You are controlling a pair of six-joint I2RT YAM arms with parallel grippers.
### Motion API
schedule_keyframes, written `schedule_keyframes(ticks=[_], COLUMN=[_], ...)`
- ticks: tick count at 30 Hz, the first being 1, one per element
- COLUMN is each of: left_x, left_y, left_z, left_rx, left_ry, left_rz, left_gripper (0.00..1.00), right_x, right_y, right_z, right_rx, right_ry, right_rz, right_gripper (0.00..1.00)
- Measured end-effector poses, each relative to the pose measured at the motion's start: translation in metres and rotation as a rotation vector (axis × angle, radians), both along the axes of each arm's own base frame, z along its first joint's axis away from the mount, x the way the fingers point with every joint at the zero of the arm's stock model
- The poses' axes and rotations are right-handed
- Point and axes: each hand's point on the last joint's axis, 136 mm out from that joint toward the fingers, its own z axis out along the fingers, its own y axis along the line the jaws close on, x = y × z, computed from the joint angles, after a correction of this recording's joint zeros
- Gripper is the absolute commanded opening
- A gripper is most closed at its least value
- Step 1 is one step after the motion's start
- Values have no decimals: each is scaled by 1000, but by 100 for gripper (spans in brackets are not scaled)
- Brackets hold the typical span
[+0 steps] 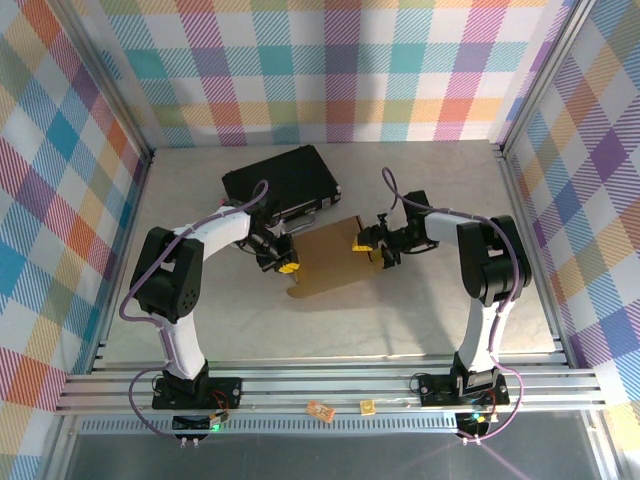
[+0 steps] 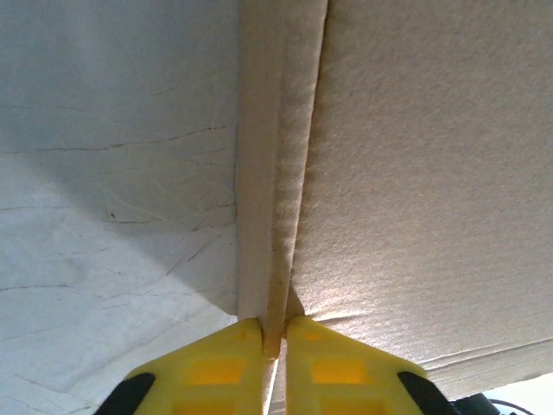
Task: Fold the paper box
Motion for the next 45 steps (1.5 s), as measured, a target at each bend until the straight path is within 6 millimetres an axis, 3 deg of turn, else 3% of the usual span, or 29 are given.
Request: schedule_keyframes(ticks=[6,10,13,17,20,23,26,27,28,30,33,39,45], left_x=[9,25,40,48,34,8,-23,-35,-45,-65,-77,-71,-59], left_y=[10,27,34,29,9,-16,-37,-42,-46,-50,-49,-55,-60], left_z=[3,30,83,167,212,232,233,229,224,209,187,156,125], left_rx=[56,146,166,145,105,76,47,32,20,1,18,42,35], left_ry=[-47,-176,-388,-739,-946,-1081,-1185,-1213,-1234,-1271,-1288,-1279,-1223], left_rz=[23,41,28,-46,-153,-326,-547,-636,-715,-895,-1070,-1255,-1309], left_gripper=[41,48,53,61,62,62,63,68,98,100,100,100,100], right_x=[4,6,3,-4,-14,-25,-29,-29,-28,-26,-29,-36,-36], right_y=[3,4,2,-4,-10,-14,-17,-18,-19,-22,-27,-33,-34], right_z=[5,14,28,45,53,58,62,64,66,69,70,66,63], right_rx=[22,17,4,-24,-34,-28,-29,-33,-37,-43,-57,-58,-55], right_ry=[29,126,226,385,533,667,762,788,806,830,871,939,967], right_rz=[-23,-82,-136,-206,-265,-322,-349,-353,-357,-365,-370,-358,-336], right_gripper=[38,39,40,40,41,42,40,40,40,39,38,37,37])
